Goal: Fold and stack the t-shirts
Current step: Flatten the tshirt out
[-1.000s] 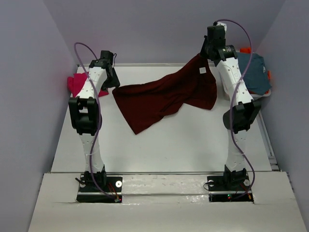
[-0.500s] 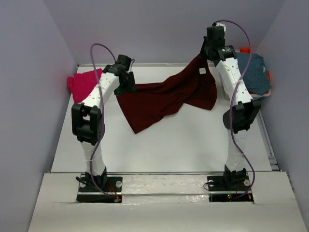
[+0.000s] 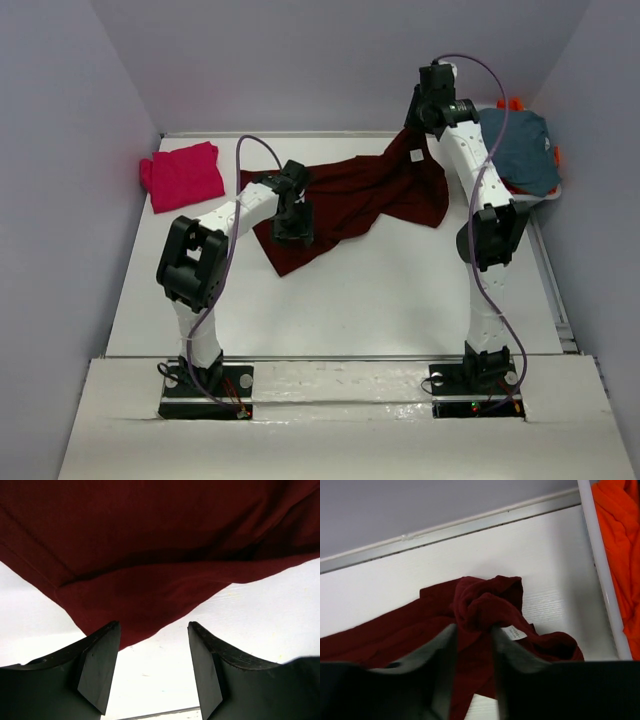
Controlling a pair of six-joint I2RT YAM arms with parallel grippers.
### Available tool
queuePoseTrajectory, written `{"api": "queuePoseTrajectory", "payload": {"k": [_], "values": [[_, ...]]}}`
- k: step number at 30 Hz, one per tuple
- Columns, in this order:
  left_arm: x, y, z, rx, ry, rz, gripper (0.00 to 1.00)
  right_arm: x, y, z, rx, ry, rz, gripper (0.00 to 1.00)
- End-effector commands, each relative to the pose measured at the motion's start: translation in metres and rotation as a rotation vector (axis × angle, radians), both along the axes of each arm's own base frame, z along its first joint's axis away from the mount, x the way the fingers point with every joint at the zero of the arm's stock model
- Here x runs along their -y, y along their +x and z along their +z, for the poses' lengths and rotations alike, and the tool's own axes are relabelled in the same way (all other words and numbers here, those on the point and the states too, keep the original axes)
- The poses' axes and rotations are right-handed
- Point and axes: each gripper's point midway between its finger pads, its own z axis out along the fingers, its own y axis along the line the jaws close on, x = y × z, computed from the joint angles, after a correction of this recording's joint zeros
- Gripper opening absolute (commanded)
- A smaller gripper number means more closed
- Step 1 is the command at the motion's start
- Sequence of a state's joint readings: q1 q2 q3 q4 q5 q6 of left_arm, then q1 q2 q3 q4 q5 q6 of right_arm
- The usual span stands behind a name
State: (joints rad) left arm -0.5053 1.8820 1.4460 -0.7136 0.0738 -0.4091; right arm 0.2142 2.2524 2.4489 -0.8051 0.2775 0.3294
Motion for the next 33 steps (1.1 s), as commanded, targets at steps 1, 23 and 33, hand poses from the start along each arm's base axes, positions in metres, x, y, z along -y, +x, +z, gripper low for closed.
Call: {"api": "queuePoseTrajectory", "payload": {"k": [1,23,33], "values": [[0.003,0.013,0.019,0.072,-0.026,0.013,0.67,0.004,-0.005,0.020,0.031,0.013,0.003,0.63],[-0.001,0.020,0.002,0.061,0.024,0.006,0.67,0.010,-0.156,-0.115,-0.545,0.069,-0.025,0.60],[0.001,0.022,0.002,0.064,0.022,-0.005,0.67,0.009,-0.148,-0.165,-0.648,0.037,-0.017,0.67]]}}
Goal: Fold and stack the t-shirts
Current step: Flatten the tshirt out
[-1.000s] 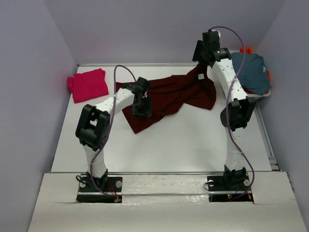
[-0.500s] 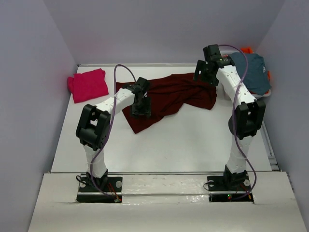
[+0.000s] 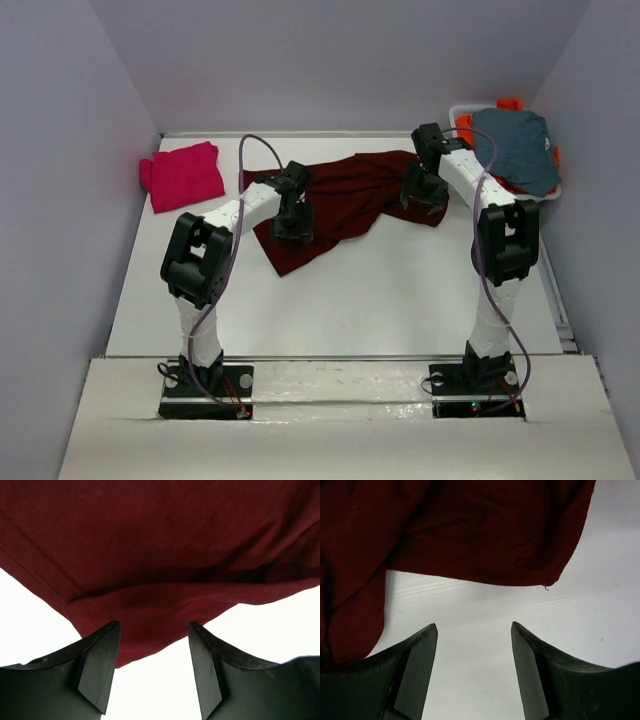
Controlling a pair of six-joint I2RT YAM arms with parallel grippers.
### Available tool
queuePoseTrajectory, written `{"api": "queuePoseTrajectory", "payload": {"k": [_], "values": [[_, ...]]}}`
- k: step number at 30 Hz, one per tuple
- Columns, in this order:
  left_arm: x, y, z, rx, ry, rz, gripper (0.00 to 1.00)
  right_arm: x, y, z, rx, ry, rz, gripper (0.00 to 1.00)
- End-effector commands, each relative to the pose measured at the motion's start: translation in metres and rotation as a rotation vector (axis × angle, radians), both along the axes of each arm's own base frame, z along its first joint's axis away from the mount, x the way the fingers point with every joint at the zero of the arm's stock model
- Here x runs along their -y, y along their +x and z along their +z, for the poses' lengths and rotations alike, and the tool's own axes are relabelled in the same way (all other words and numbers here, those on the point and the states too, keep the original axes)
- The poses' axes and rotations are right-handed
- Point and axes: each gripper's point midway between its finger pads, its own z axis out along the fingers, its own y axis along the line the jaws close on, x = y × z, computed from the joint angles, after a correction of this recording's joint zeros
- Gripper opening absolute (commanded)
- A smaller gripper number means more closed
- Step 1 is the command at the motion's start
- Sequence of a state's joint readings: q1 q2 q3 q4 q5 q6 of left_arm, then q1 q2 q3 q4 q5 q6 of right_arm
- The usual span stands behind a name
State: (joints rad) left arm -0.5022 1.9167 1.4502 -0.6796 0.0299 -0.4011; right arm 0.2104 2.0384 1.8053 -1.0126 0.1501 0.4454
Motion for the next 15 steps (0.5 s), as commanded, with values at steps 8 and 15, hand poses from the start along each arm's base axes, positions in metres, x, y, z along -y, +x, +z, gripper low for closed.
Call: {"api": "queuePoseTrajectory", "payload": {"k": [8,15], "values": [[-0.002,0.014,0.013,0.037,-0.012,-0.004,0.67,-0.009,0.031,-0.045,-0.054,0.011,0.015,0.64],[-0.002,0.013,0.010,0.030,-0.009,-0.009,0.67,-0.008,0.035,-0.054,-0.060,0.003,0.013,0.63]]}}
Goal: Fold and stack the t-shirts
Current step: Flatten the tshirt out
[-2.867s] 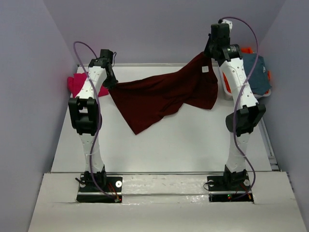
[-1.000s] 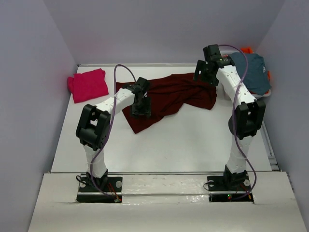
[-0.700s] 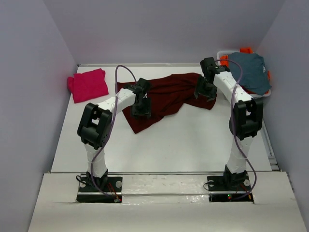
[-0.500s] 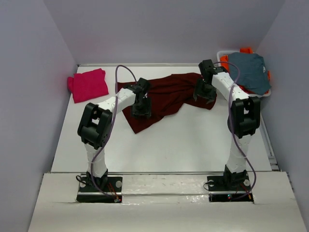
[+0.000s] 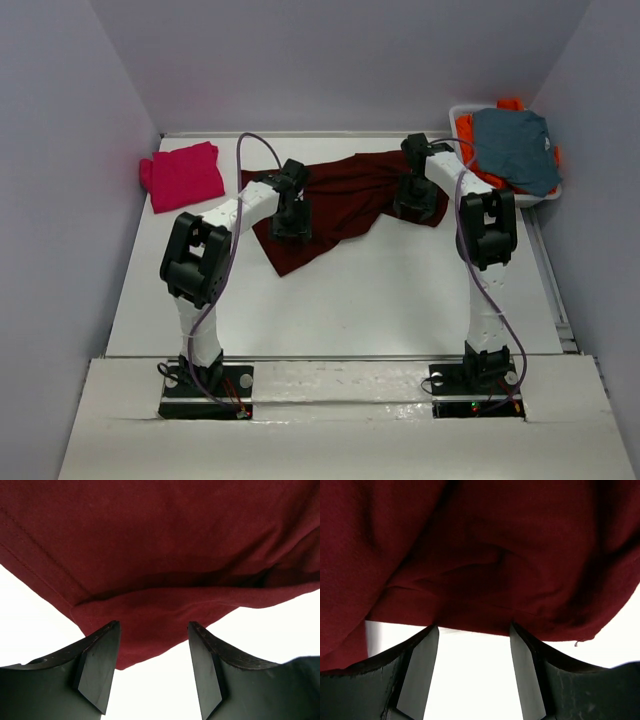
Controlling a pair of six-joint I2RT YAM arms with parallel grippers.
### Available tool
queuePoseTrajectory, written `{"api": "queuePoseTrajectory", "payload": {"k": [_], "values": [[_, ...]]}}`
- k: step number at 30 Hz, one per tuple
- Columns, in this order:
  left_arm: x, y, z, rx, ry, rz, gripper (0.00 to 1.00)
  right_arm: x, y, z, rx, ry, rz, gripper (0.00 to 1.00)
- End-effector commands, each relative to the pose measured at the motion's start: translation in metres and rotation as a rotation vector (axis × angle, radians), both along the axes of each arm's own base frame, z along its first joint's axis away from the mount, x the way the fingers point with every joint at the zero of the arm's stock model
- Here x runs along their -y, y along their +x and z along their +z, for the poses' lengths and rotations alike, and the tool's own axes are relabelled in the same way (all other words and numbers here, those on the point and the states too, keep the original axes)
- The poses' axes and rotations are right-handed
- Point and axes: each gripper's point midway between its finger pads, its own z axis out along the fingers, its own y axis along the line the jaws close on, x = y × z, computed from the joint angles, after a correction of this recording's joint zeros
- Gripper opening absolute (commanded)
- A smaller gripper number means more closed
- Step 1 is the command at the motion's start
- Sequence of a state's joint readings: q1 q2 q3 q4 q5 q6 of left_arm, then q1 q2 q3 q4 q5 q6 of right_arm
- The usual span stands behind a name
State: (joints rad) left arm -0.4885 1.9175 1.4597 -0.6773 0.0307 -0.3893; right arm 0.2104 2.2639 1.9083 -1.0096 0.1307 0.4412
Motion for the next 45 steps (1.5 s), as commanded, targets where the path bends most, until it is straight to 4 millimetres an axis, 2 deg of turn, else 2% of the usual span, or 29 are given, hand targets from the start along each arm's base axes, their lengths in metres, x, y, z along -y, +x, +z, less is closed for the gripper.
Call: {"api": "queuePoseTrajectory", "payload": {"k": [1,6,12,22,26,30,31,38,42,45], "values": [[0.002,0.008,0.008,0.019,-0.007,-0.011,0.67,-0.001,0.019,0.012,0.061,0.010,0.003,0.62],[0.002,0.007,0.005,0.010,-0.007,-0.014,0.67,0.001,0.019,0.003,0.054,-0.001,0.001,0.54],[0.000,0.004,0.001,0.002,0.001,-0.016,0.67,0.000,0.012,-0.006,0.035,0.008,0.002,0.37],[-0.001,0.002,-0.001,-0.003,0.004,-0.016,0.67,0.000,-0.001,-0.021,-0.002,0.016,0.003,0.35],[-0.001,0.002,-0.001,-0.005,0.004,-0.017,0.66,-0.001,-0.004,-0.023,-0.010,0.022,0.006,0.20],[-0.003,0.000,-0.003,-0.009,0.011,-0.017,0.66,-0.002,-0.009,-0.024,-0.022,0.026,0.008,0.11],[-0.003,0.001,-0.001,-0.005,0.012,-0.016,0.66,-0.001,-0.010,-0.022,-0.022,0.026,0.008,0.07],[-0.014,0.000,-0.001,0.002,0.018,0.016,0.65,0.003,-0.019,0.000,-0.006,0.015,0.010,0.07],[-0.019,-0.003,-0.006,-0.011,0.026,0.026,0.61,0.007,-0.029,0.019,0.003,0.009,0.023,0.07],[-0.020,-0.005,-0.007,-0.014,0.028,0.026,0.56,0.009,-0.036,0.026,0.005,0.007,0.033,0.07]]}}
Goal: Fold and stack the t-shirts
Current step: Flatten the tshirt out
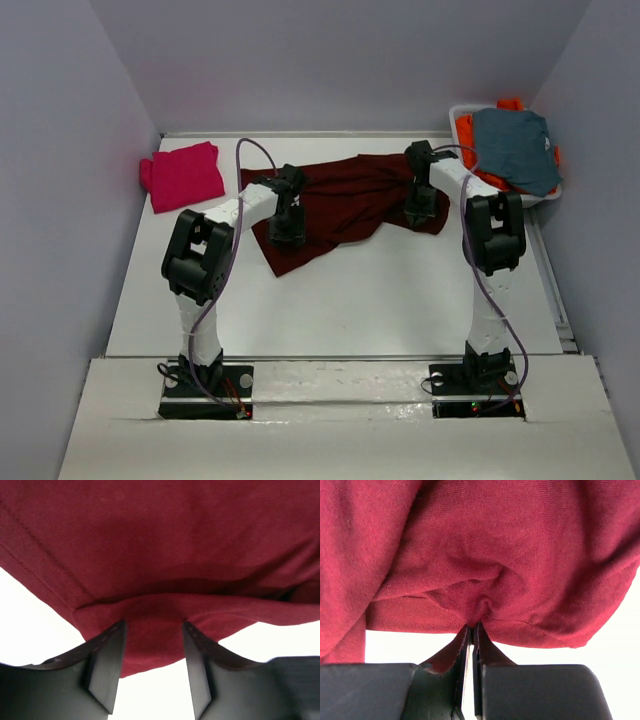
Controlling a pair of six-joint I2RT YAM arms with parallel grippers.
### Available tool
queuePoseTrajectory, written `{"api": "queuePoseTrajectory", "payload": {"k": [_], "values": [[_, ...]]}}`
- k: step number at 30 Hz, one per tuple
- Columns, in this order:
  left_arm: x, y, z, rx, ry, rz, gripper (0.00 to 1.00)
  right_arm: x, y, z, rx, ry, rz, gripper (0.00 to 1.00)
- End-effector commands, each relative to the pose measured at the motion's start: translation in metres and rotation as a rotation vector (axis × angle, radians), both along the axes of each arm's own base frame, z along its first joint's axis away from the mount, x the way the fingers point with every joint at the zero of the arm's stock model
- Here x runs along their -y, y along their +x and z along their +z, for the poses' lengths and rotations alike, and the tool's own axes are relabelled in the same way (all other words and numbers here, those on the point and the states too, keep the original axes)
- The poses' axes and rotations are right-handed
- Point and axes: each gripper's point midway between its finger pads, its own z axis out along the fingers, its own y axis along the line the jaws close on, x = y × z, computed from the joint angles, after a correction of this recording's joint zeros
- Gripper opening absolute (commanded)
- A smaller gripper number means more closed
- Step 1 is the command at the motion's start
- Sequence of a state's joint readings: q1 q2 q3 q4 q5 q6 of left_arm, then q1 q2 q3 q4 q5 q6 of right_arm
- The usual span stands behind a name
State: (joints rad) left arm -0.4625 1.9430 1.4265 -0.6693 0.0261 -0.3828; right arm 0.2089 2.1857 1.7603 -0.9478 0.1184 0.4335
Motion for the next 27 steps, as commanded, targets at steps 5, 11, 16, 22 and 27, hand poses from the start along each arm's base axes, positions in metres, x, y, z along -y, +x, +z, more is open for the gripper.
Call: {"api": "queuePoseTrajectory", "payload": {"k": [5,11,16,22,27], "values": [[-0.011,-0.002,0.013,0.031,0.004,0.017,0.55,0.008,-0.029,0.037,0.010,-0.002,0.033,0.07],[-0.029,0.007,0.024,0.079,0.082,0.059,0.65,0.007,-0.036,0.035,0.002,0.012,0.036,0.07],[-0.047,0.003,0.028,0.083,0.106,0.108,0.66,0.007,-0.040,0.036,0.001,0.014,0.038,0.07],[-0.057,-0.009,0.017,0.049,0.102,0.110,0.67,0.008,-0.048,0.036,-0.009,0.020,0.046,0.07],[-0.051,-0.014,0.008,0.019,0.051,0.094,0.66,0.009,-0.056,0.039,-0.017,0.020,0.055,0.07]]}}
